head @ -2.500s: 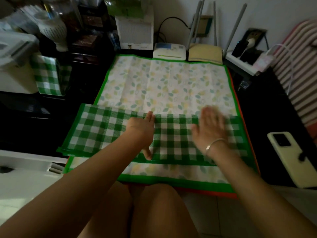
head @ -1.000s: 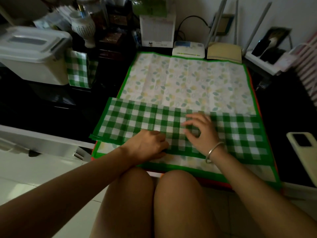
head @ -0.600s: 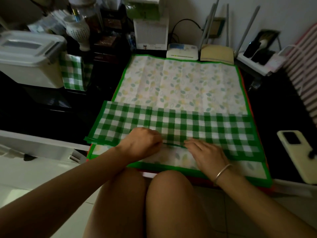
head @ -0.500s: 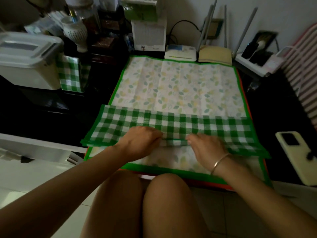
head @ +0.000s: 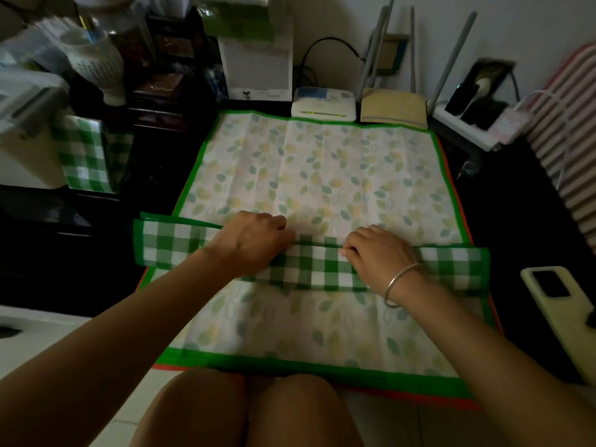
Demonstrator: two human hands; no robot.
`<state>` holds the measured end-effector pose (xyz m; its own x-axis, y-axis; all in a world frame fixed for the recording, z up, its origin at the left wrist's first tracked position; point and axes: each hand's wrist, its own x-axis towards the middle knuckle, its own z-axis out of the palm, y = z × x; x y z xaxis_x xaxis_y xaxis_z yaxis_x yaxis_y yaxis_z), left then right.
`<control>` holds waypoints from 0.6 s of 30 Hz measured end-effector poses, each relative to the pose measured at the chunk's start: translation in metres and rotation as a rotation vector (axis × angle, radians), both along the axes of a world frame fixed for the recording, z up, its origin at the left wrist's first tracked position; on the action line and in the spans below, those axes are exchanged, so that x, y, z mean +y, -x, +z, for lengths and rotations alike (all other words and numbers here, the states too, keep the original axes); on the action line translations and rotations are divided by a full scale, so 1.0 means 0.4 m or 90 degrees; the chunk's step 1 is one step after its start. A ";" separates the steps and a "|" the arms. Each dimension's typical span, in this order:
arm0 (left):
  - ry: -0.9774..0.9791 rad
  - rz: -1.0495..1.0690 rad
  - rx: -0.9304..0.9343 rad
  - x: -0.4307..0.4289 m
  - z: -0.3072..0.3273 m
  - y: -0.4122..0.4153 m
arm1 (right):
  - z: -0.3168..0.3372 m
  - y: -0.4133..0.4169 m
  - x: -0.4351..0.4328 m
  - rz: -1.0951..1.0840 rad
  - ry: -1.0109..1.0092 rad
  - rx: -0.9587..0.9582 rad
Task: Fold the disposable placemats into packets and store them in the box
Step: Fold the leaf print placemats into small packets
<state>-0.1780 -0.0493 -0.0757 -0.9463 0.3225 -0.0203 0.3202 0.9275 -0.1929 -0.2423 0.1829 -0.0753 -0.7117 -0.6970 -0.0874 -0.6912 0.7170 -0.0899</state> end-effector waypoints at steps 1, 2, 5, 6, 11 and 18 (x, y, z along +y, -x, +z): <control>-0.011 0.000 0.022 -0.002 -0.009 0.003 | -0.011 0.001 0.003 -0.021 0.042 0.002; -0.032 -0.009 0.055 -0.005 -0.021 0.007 | -0.020 0.003 0.006 -0.043 0.086 -0.003; -0.117 0.001 0.172 -0.015 -0.052 0.003 | -0.035 0.004 0.011 -0.102 0.193 -0.031; -0.149 0.027 0.196 -0.020 -0.062 0.002 | -0.037 0.006 0.012 -0.116 0.213 -0.036; -0.281 0.140 0.271 -0.025 -0.089 -0.015 | -0.035 0.031 0.007 -0.156 0.228 -0.063; -0.248 0.114 0.255 -0.036 -0.091 0.017 | -0.031 0.059 -0.002 -0.174 0.143 -0.074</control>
<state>-0.1848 -0.0638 -0.1121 -0.8960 0.0684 0.4388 0.1243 0.9872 0.1000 -0.2661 0.1819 -0.0878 -0.8682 -0.4942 -0.0451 -0.4535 0.8270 -0.3322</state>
